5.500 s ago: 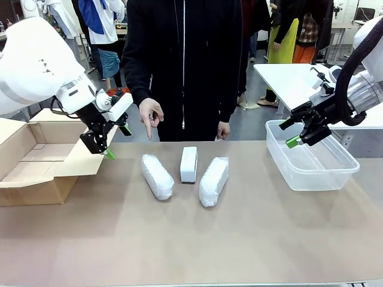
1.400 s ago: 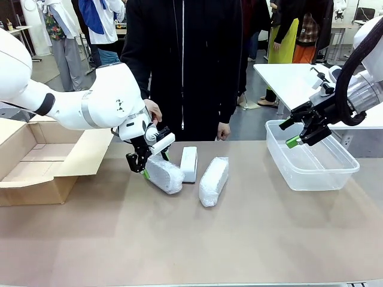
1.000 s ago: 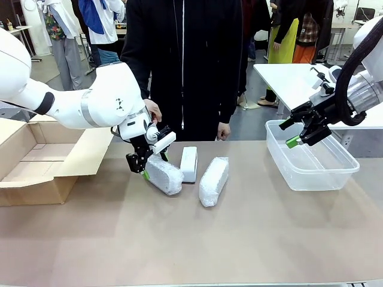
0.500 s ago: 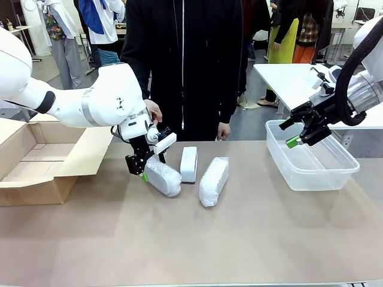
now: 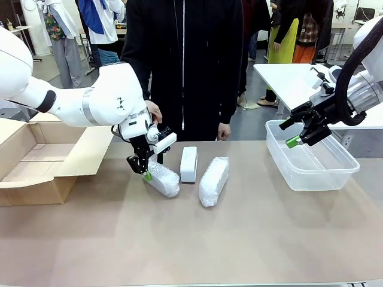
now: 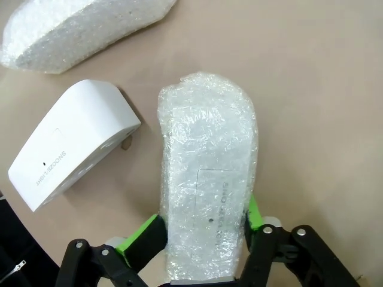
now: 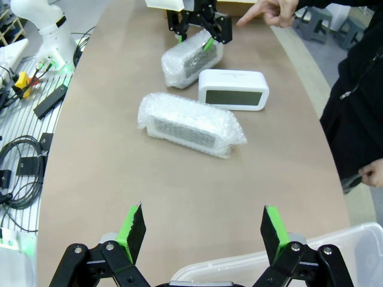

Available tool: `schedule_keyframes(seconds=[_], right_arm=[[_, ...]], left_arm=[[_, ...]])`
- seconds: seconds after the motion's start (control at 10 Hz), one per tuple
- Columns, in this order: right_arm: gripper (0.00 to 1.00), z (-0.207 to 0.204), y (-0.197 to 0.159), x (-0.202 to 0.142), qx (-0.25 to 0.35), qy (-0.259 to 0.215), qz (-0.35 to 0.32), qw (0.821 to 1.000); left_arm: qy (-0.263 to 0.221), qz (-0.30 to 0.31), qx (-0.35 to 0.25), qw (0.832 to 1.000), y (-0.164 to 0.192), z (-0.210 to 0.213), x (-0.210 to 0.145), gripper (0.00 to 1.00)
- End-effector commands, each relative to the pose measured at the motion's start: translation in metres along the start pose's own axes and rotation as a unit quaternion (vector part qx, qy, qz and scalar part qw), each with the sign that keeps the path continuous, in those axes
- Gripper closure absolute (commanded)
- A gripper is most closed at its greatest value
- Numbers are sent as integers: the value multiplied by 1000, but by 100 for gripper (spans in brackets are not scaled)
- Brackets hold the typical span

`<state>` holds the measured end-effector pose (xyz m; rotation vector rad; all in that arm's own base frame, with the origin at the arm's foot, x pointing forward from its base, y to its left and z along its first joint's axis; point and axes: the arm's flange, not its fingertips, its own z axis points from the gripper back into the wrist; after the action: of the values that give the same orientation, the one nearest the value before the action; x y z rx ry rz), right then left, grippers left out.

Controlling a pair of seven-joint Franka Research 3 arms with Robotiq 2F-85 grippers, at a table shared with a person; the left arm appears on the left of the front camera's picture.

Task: Separate and place wrapped and unwrapped clocks.
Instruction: Pick up the Digital clock indicated by the person.

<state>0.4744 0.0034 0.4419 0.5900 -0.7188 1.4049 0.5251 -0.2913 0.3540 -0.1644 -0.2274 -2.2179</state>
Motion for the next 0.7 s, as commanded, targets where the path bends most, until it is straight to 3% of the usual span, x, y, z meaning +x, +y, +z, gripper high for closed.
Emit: schedule_keyframes(seconds=[0.0,0.4,0.6], right_arm=[[0,-2,-2,-1,-2,-15,1,1000],[0,-2,-2,-1,-2,-15,1,1000],[0,-2,-2,-1,-2,-15,1,1000]], left_arm=[[1,-7,-3,1000,1,-6,-5,57],[-10,-2,10,1000,1,-5,-5,94],[-25,19,25,999,-3,8,1,100]])
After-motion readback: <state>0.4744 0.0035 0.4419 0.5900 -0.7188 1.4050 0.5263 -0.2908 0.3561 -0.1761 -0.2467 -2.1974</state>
